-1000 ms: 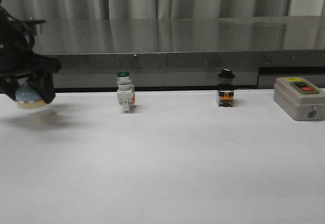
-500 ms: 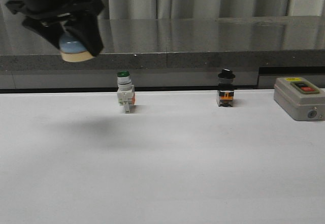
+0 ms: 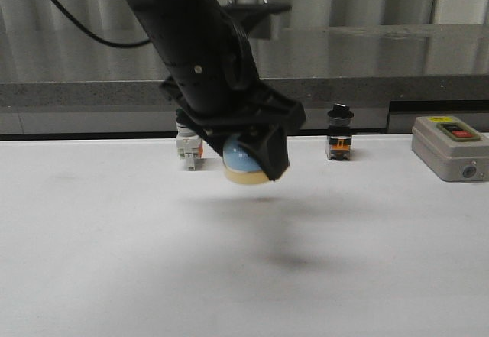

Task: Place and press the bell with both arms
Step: 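Carry the blue bell with the left gripper to the table center and set it down, then open the left gripper and lift it away from the bell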

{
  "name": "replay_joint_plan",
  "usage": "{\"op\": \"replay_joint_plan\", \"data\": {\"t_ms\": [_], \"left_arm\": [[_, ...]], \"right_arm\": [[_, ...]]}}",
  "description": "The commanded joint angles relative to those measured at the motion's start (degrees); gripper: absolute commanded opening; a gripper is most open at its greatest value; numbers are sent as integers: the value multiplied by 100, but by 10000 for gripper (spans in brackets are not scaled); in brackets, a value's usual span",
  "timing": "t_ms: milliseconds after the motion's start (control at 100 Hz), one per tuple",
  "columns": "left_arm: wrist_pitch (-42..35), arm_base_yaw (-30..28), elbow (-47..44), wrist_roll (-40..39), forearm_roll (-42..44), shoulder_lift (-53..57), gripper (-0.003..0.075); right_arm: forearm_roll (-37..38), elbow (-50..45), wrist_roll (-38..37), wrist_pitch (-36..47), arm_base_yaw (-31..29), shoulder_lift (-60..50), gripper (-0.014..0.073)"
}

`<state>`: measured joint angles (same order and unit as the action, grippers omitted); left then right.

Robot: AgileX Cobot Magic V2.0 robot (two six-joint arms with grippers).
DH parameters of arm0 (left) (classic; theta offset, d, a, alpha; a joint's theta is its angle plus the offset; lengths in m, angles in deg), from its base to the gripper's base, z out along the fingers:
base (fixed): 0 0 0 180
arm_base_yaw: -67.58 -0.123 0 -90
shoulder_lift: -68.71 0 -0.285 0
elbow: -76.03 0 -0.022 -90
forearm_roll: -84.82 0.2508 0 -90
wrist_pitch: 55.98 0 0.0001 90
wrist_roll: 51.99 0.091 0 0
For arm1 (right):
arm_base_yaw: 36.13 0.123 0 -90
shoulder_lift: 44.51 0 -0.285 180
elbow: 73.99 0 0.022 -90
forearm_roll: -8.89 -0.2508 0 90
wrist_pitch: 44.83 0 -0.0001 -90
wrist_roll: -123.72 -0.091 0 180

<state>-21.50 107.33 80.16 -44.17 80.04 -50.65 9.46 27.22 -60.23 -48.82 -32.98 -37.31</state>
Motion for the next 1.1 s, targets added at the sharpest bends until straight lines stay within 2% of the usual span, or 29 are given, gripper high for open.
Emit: {"op": "replay_joint_plan", "data": {"t_ms": [0,230,300,370,520,610,900,1090], "left_arm": [[-335,127,154,-7,-59,62,198],[-312,152,154,-7,-59,-323,203],[-312,152,154,-7,-114,-336,231],[-312,152,154,-7,-163,-336,311],[-312,152,154,-7,-259,-336,574],[-312,152,154,-7,-312,-336,659],[-266,152,154,-7,-336,-252,666],[-216,59,154,-124,-336,256,663]], "right_arm": [[19,87,15,499,-43,-108,-60],[19,87,15,499,-43,-108,-60],[19,87,15,499,-43,-108,-60],[19,87,15,499,-43,-108,-60],[19,87,15,499,-43,-108,-60],[19,87,15,499,-43,-108,-60],[19,87,15,499,-43,-108,-60],[19,87,15,499,-43,-108,-60]]}}
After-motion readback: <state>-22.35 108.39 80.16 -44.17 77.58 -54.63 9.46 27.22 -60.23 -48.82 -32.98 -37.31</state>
